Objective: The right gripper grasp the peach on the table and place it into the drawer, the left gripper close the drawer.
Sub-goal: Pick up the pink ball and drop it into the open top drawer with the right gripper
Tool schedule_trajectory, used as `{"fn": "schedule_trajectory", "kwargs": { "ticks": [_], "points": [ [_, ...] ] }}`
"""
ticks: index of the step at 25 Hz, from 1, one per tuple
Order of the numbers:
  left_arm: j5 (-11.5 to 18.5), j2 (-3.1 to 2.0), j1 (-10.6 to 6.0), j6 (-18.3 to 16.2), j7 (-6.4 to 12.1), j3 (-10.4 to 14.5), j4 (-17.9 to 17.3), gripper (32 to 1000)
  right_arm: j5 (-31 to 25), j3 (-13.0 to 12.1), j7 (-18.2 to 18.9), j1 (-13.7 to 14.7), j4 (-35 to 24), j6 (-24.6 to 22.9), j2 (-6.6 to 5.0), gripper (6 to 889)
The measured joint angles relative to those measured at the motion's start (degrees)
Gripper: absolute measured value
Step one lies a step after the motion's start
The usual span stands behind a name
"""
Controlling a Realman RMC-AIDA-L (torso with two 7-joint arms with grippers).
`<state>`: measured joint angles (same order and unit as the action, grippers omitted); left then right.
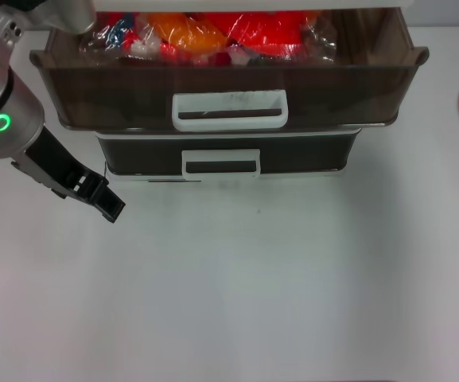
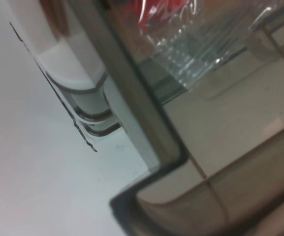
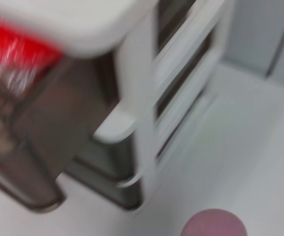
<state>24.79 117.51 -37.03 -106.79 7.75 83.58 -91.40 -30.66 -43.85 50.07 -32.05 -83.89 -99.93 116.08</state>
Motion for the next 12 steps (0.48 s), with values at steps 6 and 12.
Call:
{"fn": "schedule_trajectory", "kwargs": {
  "ticks": [6,12],
  "points": [
    [0.0,0.05,0.20,0.0,0.04,-0.2,0.0,815,-2.3,2.9,-2.8,-0.9,-10.7,-4.6,-3.20,89],
    [0.0,0.00,0.44,-0.1,0.03,-0.2,0.0,815,-17.8,1.8,-9.7,-0.7,-17.7,-5.6,-7.32,88]
  ]
}}
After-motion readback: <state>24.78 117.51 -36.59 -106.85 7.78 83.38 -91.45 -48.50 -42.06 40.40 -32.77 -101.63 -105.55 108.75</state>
